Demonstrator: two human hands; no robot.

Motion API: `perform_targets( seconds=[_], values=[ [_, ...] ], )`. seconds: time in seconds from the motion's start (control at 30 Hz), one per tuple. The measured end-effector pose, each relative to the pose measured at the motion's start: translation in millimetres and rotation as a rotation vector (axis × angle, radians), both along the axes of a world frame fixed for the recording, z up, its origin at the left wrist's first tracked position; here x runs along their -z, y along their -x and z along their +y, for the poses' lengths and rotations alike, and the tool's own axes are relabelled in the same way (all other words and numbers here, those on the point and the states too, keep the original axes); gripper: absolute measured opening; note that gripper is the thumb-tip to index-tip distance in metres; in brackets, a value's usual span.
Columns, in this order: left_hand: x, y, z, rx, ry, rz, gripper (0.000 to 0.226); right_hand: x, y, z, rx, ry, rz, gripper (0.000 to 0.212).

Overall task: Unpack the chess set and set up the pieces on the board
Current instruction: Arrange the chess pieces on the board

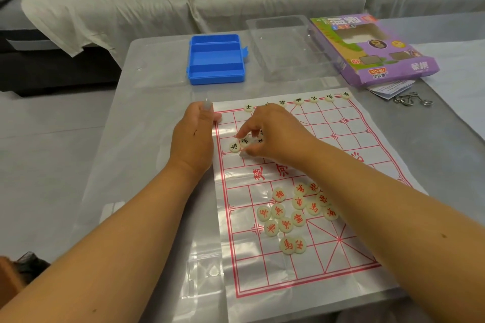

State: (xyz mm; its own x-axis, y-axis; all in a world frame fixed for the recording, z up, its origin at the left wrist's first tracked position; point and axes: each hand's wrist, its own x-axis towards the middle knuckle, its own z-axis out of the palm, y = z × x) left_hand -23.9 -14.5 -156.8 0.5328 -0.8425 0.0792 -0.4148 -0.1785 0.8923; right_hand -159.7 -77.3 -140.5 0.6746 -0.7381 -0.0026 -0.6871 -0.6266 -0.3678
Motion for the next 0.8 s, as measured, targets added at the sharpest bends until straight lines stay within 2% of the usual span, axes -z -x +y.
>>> perform_targets(
  seconds=[0.37, 0.47, 0.67, 0.8],
  values=[
    [0, -1, -1, -0.012, -0.007, 0.018, 0.047, 7, 1, -3, 0.086, 0.046, 0.034, 0.040],
    [0, -1, 0, -0.019, -0.006, 0.020, 0.039, 5, 0, -2, 0.081, 0.017, 0.046, 0.035],
    [0, -2, -1, -0.051, -0.002, -0.019, 0.043, -8, -17, -33, 0.216, 0.005, -0.118, 0.032],
    [3, -3, -3, -0.101, -0.013, -0.017, 0.041, -1, -44, -55, 0.247, 0.038, -0.075, 0.028]
  ],
)
